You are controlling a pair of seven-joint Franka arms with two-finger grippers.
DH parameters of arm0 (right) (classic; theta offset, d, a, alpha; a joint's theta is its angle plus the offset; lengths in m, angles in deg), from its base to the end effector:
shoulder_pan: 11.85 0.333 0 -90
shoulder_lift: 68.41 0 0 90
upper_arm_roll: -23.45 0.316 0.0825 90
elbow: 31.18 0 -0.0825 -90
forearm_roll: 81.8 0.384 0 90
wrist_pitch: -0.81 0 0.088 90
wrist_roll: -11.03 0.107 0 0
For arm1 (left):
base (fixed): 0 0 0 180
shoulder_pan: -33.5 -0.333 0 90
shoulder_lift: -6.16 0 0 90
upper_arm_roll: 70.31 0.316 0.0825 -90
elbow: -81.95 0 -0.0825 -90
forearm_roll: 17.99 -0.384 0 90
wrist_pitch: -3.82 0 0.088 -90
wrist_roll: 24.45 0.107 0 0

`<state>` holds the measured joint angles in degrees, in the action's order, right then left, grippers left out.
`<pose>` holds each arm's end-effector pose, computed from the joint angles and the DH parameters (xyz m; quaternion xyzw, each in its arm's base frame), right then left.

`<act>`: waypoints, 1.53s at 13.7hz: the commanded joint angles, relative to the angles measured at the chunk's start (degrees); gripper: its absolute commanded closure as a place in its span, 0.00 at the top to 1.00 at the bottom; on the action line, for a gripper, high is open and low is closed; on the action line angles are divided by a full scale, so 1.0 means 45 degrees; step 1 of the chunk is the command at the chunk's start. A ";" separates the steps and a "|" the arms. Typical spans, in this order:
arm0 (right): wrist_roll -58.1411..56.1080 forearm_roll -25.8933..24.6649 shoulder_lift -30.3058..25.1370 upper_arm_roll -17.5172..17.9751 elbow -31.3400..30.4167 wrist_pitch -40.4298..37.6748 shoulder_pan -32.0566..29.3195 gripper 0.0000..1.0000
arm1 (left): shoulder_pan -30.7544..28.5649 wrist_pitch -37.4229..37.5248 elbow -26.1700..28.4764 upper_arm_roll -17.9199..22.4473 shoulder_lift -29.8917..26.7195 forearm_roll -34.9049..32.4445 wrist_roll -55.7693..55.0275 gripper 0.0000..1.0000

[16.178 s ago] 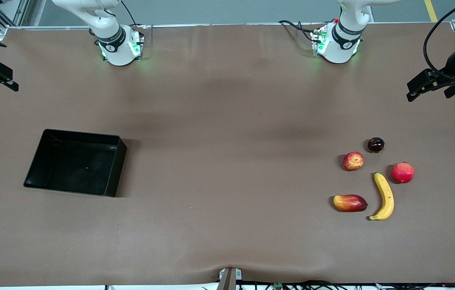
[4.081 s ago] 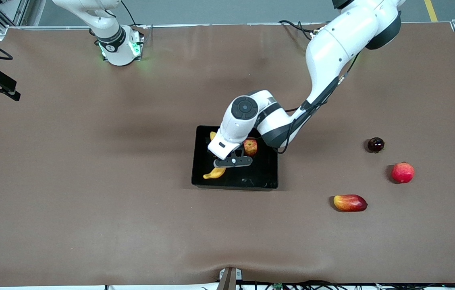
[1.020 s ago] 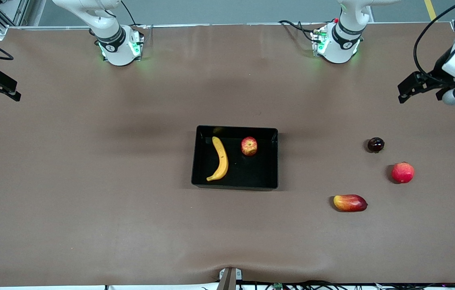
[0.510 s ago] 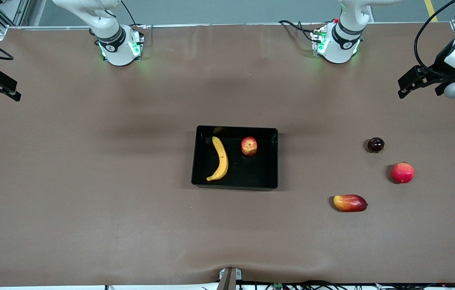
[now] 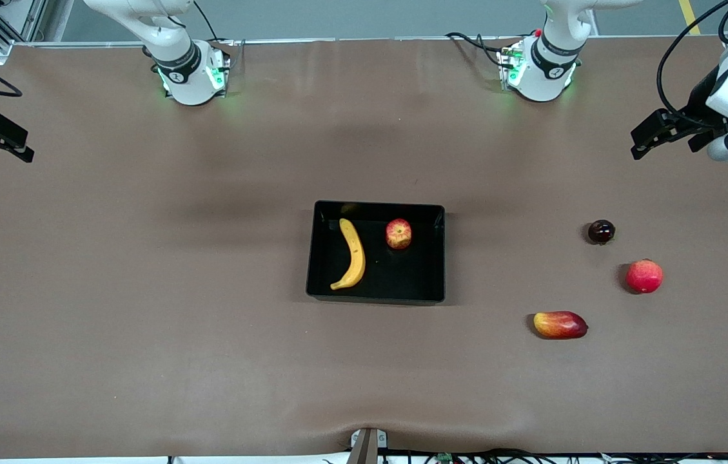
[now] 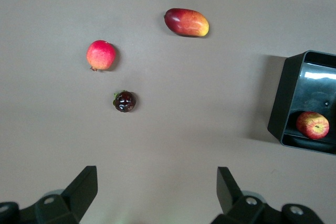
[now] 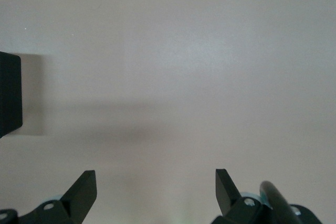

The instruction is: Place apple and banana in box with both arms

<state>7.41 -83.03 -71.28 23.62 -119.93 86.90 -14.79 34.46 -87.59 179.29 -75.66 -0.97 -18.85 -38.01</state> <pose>0.5313 -0.0281 0.6560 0.9999 0.0067 0.0012 0.0109 0.5140 -0.0584 0.6325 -0.9978 -0.0634 -0.0123 0.0113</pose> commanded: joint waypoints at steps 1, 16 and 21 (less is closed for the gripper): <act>0.0179 -0.0039 0.0093 0.0176 0.0192 -0.0030 -0.0225 1.00 | 0.0042 0.0020 -0.0399 0.0056 0.0137 0.0211 0.0026 1.00; 0.0159 -0.0039 0.0112 0.0176 0.0192 -0.0049 -0.0206 1.00 | 0.0081 0.0449 -0.0459 0.0036 0.0157 0.0328 0.0319 1.00; 0.0159 -0.0059 0.0112 0.0176 0.0192 -0.0049 -0.0167 1.00 | 0.0061 0.0488 -0.0459 0.0055 0.0157 0.0504 0.0319 1.00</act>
<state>7.42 -83.03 -71.18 23.64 -119.93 86.90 -14.79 34.68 -86.91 178.60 -75.68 -0.69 -17.99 -37.45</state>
